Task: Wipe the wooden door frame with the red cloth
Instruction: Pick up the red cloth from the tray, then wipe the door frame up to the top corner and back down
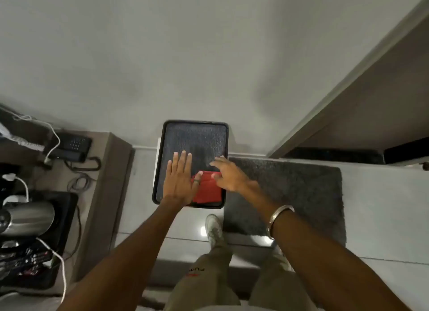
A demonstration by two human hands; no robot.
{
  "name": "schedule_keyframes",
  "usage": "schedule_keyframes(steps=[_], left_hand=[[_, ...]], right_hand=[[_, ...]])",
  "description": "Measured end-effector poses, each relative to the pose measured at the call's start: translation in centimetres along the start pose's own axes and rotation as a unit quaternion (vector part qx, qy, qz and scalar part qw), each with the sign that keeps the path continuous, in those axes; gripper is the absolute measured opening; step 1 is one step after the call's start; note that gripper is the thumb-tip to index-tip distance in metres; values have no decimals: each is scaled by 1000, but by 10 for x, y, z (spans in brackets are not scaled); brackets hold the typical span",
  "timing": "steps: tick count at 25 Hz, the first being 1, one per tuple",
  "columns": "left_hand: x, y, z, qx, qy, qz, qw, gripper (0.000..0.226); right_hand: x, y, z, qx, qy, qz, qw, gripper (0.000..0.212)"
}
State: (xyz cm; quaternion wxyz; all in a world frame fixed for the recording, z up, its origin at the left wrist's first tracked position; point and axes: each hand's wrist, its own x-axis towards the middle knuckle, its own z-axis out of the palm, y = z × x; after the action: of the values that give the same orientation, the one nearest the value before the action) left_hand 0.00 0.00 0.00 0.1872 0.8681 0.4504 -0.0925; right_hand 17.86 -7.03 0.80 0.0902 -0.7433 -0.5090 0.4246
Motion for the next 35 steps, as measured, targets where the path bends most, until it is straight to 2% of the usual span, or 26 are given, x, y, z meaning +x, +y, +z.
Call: schedule_keyframes(steps=[2,6,8,12,14,16,21,25,29,33,35], left_hand=[[9,-13,22,1,-25,-12,1000,75],[11,-30,55,-20,-29,-16,999,69],[13,-36,58,-28,-20,-13,999,67],[20,-35,50,-45,-3,-13,999,65],[23,-29,38,-55,11,1,998,64],[27,-20,21,-66,32,32,997,63],[54,40,-55,-67,124,156,978,63],[73,128,-138,-82,245,248,934,59],[82,231,-226,-32,362,367,856,61],[77,321,-308,-20,435,414,799,61],[77,354,-342,-4,464,427,776,62]], right_hand=[[26,4,27,-26,-30,-17,999,54],[58,10,68,-149,-41,43,987,80],[70,9,72,-195,-34,66,978,80],[84,6,61,-194,-83,90,973,64],[79,4,48,-130,-106,93,981,41],[68,1,26,-58,-99,92,989,33],[4,-7,-87,20,73,13,997,37],[-78,-4,-206,-14,196,-36,980,39],[-171,8,-312,-41,337,-91,936,42],[-248,24,-396,-46,429,-117,894,39],[-274,32,-432,-39,492,-146,858,41]])
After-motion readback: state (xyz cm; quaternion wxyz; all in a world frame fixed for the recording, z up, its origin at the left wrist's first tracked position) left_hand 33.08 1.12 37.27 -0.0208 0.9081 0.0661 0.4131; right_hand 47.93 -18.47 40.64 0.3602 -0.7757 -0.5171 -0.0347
